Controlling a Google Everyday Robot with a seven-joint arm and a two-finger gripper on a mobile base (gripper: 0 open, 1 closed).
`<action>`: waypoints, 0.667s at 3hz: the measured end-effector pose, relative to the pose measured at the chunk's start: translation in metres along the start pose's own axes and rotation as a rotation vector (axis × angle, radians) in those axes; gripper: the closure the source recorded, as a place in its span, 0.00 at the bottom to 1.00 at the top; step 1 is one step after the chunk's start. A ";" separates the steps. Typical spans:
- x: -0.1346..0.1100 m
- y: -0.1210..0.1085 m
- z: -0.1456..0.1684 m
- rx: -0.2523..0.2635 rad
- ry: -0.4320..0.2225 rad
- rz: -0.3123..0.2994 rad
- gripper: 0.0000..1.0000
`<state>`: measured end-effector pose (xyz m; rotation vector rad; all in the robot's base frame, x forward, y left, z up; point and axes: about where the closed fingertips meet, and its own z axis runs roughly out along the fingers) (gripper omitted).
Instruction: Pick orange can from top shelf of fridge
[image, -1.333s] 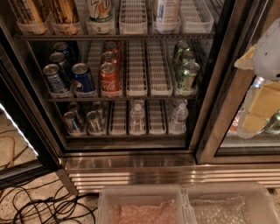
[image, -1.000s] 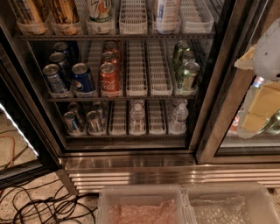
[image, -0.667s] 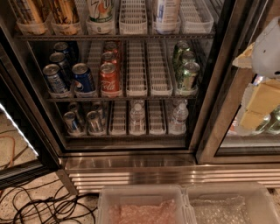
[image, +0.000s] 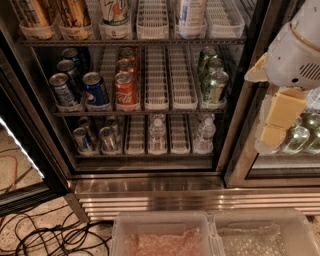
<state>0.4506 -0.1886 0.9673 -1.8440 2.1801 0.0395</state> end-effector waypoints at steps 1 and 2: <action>0.000 0.001 0.001 -0.007 0.002 -0.002 0.00; -0.029 0.020 0.011 -0.027 -0.075 -0.018 0.00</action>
Offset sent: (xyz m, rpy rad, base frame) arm -0.0434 0.0950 -0.0182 0.2156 0.0409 0.1001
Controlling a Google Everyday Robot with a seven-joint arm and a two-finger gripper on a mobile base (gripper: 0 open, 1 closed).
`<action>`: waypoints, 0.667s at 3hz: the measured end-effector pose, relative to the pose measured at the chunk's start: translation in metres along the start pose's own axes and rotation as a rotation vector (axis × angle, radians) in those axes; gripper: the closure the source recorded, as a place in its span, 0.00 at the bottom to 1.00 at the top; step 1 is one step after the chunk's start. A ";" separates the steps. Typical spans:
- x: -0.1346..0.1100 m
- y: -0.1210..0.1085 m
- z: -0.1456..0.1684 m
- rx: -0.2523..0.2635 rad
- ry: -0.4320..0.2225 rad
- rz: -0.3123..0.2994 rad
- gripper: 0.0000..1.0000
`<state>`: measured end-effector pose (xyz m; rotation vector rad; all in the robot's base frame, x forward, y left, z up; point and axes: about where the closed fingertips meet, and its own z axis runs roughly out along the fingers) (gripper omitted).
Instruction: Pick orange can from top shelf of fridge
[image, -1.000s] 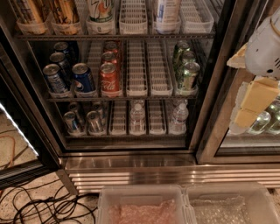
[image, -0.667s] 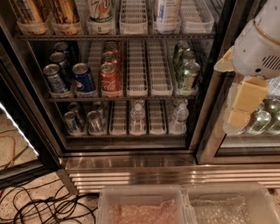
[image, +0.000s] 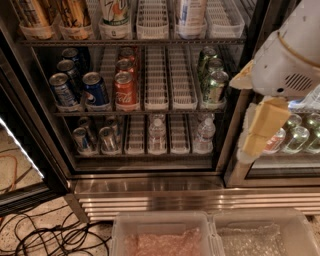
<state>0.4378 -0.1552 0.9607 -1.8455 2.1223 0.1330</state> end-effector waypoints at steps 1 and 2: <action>-0.055 0.027 0.013 -0.017 -0.115 -0.004 0.00; -0.096 0.058 0.023 -0.073 -0.217 -0.044 0.00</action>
Offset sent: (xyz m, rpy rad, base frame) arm -0.0722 0.1608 -0.0046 0.3431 0.0678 0.1904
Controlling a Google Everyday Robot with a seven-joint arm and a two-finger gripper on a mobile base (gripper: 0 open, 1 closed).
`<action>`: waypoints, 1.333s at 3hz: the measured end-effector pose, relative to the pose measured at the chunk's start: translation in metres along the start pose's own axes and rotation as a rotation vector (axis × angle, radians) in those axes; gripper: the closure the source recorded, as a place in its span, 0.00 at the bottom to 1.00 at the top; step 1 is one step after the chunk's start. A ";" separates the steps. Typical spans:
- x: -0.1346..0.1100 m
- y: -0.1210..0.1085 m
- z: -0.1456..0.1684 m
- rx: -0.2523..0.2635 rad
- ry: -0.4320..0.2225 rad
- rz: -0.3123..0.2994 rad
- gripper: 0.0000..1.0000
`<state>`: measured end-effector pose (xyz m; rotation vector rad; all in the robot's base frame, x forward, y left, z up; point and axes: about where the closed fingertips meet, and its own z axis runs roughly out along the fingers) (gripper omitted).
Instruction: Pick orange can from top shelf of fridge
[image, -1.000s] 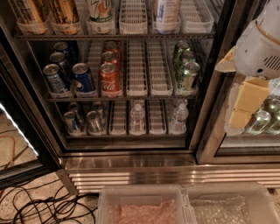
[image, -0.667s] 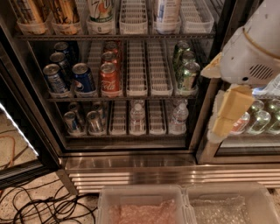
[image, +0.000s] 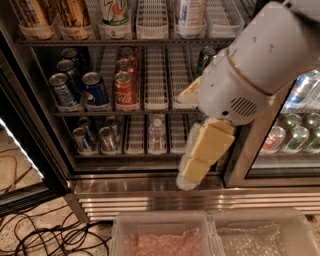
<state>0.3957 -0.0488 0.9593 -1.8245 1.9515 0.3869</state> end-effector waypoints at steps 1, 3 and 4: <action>-0.007 0.004 0.001 -0.012 -0.020 -0.001 0.00; -0.037 0.020 0.023 -0.020 -0.124 0.066 0.00; -0.084 0.002 0.043 0.016 -0.250 0.196 0.00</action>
Offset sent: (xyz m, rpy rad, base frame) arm -0.0028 0.0084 0.0003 0.0512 -0.0015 0.0267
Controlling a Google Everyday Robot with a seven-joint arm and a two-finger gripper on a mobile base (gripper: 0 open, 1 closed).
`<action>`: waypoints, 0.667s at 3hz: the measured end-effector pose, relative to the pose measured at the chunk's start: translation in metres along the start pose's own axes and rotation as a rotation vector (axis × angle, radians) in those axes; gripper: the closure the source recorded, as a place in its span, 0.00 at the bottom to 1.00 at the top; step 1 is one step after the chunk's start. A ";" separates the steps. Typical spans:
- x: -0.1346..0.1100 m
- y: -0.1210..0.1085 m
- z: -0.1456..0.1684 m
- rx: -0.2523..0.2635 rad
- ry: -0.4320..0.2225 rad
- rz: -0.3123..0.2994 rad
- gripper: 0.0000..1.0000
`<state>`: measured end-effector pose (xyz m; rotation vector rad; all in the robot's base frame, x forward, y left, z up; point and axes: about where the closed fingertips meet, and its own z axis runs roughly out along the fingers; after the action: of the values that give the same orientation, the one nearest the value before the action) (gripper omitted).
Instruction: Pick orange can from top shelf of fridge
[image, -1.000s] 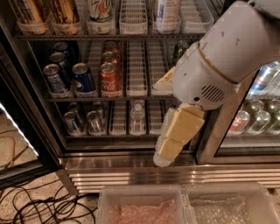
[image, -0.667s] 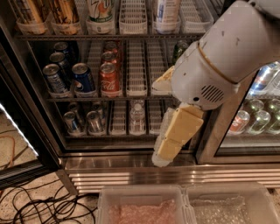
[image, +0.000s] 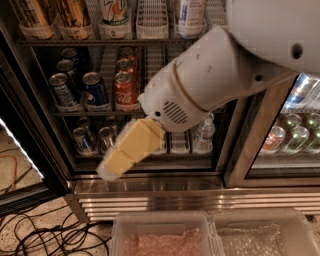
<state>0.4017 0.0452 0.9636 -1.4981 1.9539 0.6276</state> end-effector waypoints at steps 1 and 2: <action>-0.031 -0.007 0.024 -0.054 -0.110 0.093 0.00; -0.032 -0.008 0.025 -0.059 -0.121 0.102 0.00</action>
Offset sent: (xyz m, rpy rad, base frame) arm 0.0143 0.0301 0.0043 0.1112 0.0609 -0.0294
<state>0.4203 0.0823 0.9683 -1.3684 1.9426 0.8078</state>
